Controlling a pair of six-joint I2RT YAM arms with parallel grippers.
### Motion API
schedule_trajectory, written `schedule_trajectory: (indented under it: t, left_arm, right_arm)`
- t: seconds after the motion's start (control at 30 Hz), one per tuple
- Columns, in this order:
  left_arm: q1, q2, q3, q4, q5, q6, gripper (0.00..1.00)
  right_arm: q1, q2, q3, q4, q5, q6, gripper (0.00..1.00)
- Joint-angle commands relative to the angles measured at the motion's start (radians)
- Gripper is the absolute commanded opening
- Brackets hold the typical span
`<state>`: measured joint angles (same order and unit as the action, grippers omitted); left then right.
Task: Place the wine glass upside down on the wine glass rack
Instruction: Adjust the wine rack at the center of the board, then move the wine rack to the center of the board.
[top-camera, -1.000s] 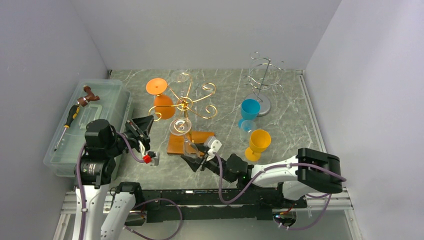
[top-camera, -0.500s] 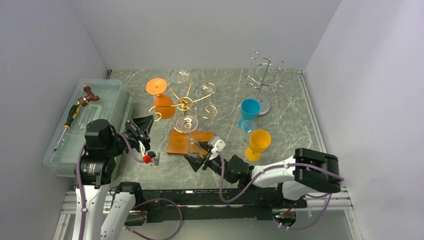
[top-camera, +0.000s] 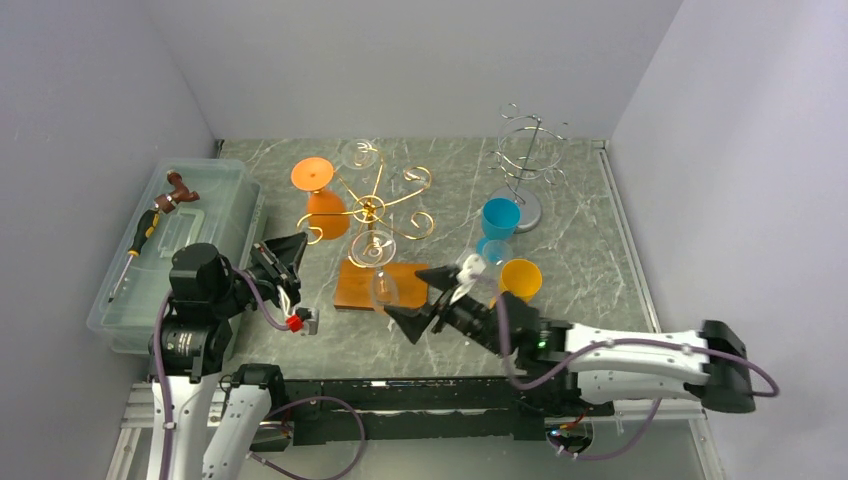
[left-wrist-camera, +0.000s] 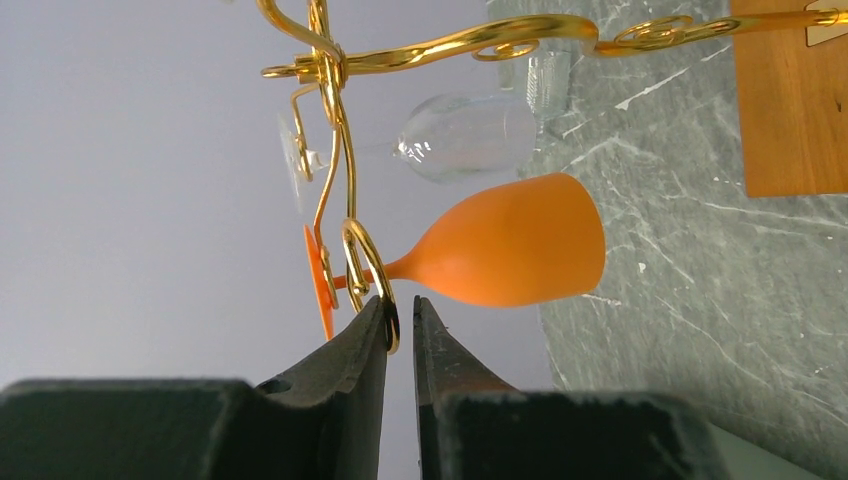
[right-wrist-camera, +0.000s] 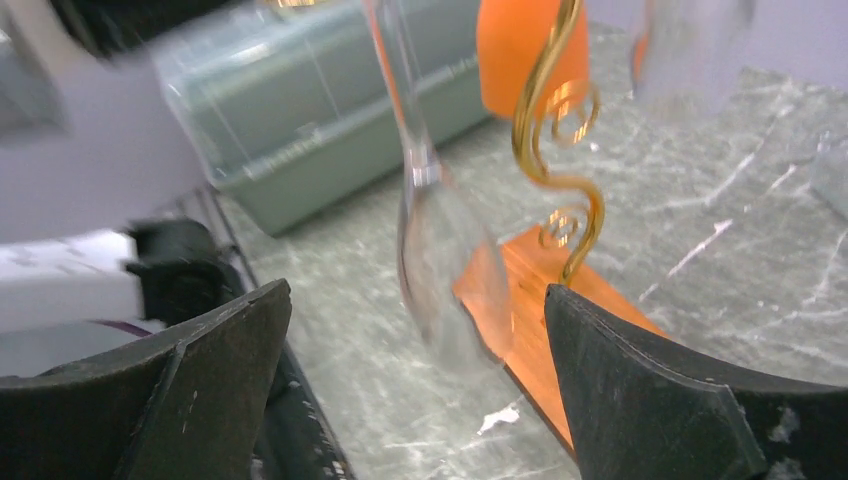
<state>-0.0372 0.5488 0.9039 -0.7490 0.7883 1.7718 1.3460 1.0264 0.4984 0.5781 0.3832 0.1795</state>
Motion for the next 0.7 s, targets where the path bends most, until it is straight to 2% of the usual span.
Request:
schedule_trajectory:
  t: [0.0,0.13,0.23,0.33,0.53,0.67]
  left_arm:
    - [-0.009,-0.008,-0.063,-0.221,0.065,0.03,0.18]
    - [-0.01,-0.018,-0.07,-0.201,0.067,0.023,0.18]
    - [-0.009,-0.025,-0.08,-0.18,0.07,0.019,0.22]
    - [-0.01,-0.026,-0.087,-0.157,0.073,0.015,0.23]
    - [-0.009,-0.022,-0.108,-0.092,0.082,0.016,0.28]
    - [-0.009,-0.018,-0.113,-0.047,0.079,0.003,0.28]
  right_arm:
    - [-0.036,-0.205,0.222,-0.501,-0.069,0.107,1.0]
    - [-0.075,-0.259,0.425,-0.773,-0.04,0.156,1.0]
    - [-0.119,-0.234,0.58,-0.871,-0.002,0.161,1.0]
    - [-0.24,-0.154,0.73,-0.957,-0.003,0.187,1.0]
    - [-0.572,0.116,0.969,-1.039,-0.339,0.257,1.0]
    - [-0.692,0.205,0.978,-0.952,-0.522,0.31,1.0]
